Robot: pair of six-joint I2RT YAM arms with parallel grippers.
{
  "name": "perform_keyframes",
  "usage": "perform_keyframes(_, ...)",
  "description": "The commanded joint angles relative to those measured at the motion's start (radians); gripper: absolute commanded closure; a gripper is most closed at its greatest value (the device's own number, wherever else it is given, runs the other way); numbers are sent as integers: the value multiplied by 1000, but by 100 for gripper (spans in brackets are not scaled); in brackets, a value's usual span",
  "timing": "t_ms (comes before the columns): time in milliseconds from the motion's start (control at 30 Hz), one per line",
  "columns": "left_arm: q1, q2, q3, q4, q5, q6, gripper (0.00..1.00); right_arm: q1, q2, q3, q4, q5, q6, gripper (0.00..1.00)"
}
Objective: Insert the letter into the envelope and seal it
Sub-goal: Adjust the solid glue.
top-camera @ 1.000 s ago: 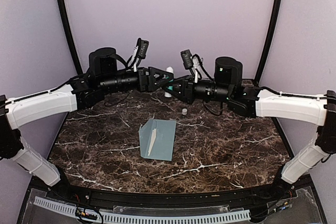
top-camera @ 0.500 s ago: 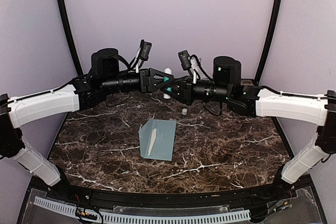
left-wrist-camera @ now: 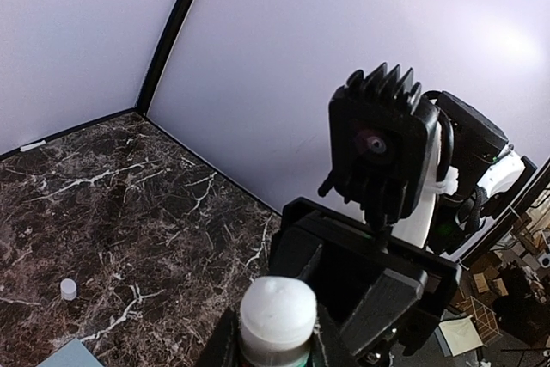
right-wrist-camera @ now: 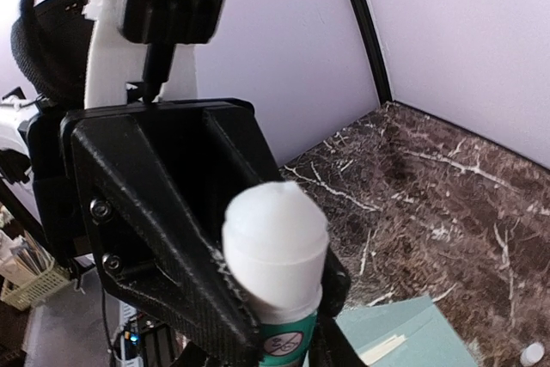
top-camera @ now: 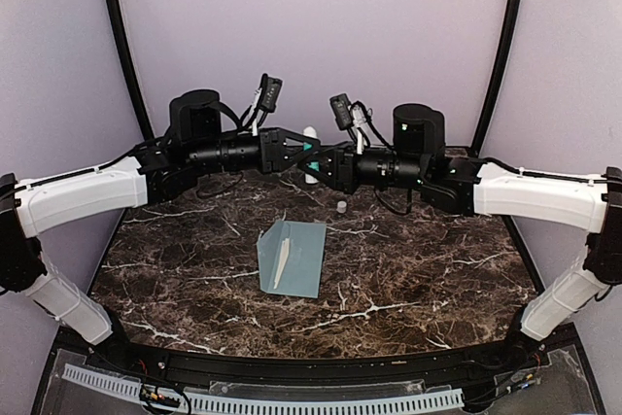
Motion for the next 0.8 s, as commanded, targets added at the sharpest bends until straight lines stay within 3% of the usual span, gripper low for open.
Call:
perform_keyframes(0,2,-33,19,38,-49,-42,100,2,-28,-6,79,16,-22,61)
perform_keyframes(133,8,-56,6,82,-56,-44,100,-25,-68,-40,93,-35,-19,43)
perform_keyframes(300,26,-69,4,78,-79,-54,100,-54,-109,-94,119,-172,-16,32)
perform_keyframes(467,37,-83,-13,102,-41,-51,100,-73,-97,-111,153,-253,18,34)
perform_keyframes(767,37,-88,-33,170,64,-35,100,-77,-36,-66,189,-338,61,50)
